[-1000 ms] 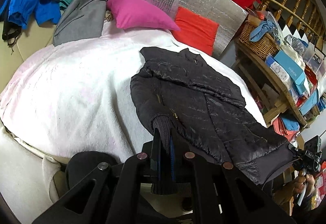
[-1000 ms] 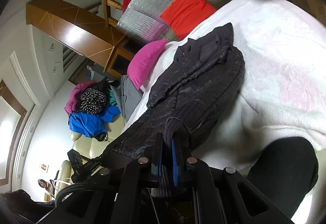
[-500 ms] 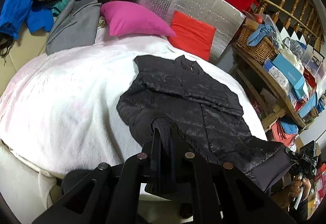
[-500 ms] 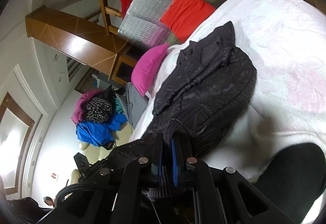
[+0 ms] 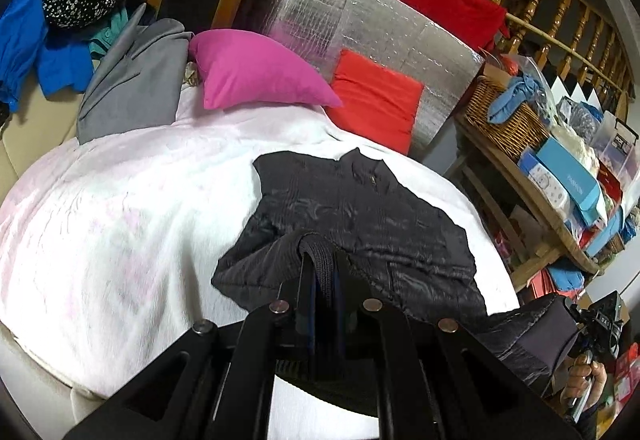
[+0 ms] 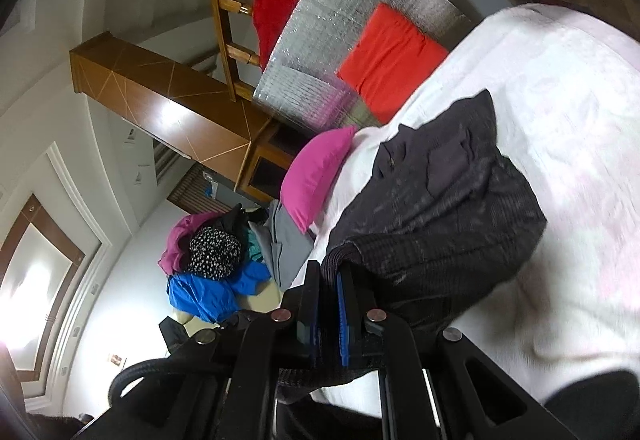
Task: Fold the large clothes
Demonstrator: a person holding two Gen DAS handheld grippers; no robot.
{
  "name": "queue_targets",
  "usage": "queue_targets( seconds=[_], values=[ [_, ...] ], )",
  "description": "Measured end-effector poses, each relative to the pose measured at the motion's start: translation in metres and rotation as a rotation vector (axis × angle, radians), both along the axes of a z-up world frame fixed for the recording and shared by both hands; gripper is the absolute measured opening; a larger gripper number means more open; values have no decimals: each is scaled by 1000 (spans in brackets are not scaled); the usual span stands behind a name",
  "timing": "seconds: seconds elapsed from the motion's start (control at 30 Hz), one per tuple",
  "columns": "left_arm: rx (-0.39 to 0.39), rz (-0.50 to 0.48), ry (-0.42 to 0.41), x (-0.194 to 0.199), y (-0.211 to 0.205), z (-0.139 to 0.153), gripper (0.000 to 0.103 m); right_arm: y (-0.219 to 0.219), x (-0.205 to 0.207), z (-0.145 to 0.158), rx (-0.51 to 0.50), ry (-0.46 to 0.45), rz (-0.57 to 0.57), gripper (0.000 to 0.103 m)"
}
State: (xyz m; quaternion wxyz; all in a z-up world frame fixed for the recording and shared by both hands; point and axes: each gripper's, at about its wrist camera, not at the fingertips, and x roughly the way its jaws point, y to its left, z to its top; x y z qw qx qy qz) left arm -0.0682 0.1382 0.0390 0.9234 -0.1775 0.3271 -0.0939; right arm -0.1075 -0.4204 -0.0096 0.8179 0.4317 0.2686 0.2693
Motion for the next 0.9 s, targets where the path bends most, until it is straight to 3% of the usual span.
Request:
queue_targets(
  seconds=[0.6, 0.9],
  values=[
    [-6, 60, -60, 53, 2, 30, 8, -9, 57, 38, 34, -89, -55, 8],
    [-16, 98, -59, 84, 1, 36, 8, -15, 91, 46, 43, -92, -99, 8]
  ],
)
